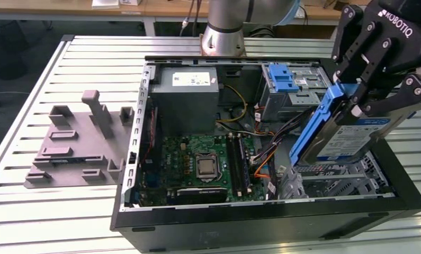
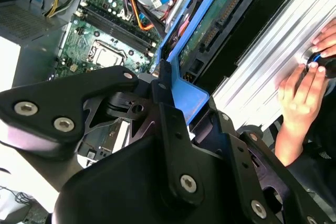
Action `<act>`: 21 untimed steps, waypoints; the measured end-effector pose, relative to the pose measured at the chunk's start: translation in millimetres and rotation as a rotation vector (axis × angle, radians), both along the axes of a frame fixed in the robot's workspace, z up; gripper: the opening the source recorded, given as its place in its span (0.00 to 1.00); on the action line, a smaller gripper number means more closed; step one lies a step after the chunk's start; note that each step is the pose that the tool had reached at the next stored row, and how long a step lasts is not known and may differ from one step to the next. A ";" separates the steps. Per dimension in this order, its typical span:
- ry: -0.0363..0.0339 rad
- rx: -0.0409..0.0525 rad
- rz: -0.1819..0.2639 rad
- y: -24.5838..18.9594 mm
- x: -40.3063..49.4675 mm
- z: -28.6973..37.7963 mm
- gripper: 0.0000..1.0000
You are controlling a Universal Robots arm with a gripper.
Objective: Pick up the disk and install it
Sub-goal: 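Insert the disk into the insertion slot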
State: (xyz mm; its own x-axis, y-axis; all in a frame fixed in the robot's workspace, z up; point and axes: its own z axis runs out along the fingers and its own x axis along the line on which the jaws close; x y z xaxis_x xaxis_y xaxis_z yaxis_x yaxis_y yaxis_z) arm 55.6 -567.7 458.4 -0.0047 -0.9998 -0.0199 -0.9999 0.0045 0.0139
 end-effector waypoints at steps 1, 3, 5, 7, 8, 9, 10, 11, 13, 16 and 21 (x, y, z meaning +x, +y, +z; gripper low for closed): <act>0.0000 -0.0001 0.000 0.0 1.8 -0.1 0.36; 0.0000 -0.0002 0.000 -0.1 5.0 -0.8 0.36; -0.0002 -0.0004 0.000 -1.0 6.6 -2.1 0.36; -0.0008 -0.0002 0.000 -2.5 7.5 -3.9 0.36; -0.0009 -0.0003 -0.001 -3.4 8.1 -4.8 0.36; -0.0011 -0.0001 -0.001 -4.0 8.5 -5.8 0.36; -0.0012 -0.0001 -0.003 -4.6 8.7 -6.8 0.36; -0.0013 -0.0001 -0.004 -4.9 9.3 -7.7 0.36; -0.0013 -0.0003 -0.006 -5.1 11.2 -9.0 0.36; -0.0015 -0.0004 -0.006 -5.1 13.6 -10.2 0.36; -0.0016 -0.0003 -0.007 -5.1 15.8 -12.5 0.36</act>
